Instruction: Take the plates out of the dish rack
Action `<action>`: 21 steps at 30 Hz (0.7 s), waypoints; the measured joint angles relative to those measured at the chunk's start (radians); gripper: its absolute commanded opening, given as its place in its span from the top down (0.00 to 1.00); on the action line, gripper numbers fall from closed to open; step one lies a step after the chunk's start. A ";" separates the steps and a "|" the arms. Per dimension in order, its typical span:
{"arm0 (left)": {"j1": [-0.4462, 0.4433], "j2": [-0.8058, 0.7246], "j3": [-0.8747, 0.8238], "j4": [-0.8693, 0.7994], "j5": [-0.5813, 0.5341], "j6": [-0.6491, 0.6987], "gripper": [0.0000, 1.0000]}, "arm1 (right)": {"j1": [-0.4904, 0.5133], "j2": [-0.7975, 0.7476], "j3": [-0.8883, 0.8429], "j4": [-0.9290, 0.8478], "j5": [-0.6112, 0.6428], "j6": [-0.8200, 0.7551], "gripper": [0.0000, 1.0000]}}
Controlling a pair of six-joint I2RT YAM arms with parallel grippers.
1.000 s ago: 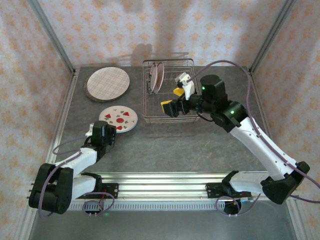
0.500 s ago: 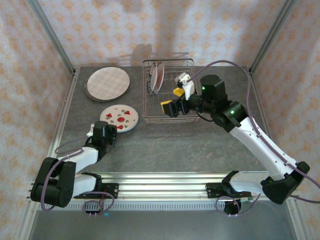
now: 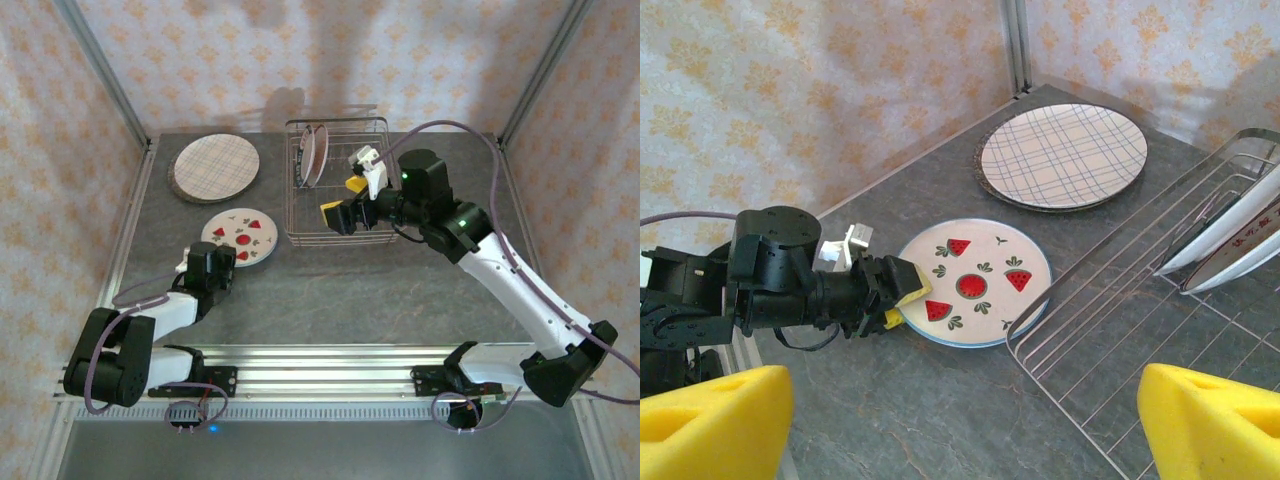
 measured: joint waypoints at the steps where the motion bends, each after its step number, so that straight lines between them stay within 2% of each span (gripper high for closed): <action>1: 0.000 0.000 0.000 -0.002 0.000 0.000 0.64 | 0.000 0.001 0.000 0.000 0.000 0.000 0.11; 12: 0.000 0.000 0.019 -0.095 0.006 0.005 0.54 | 0.000 0.012 0.000 0.000 0.010 0.001 0.09; 21: 0.000 0.004 0.070 -0.202 0.010 0.023 0.40 | 0.000 0.012 0.000 0.000 0.011 0.004 0.09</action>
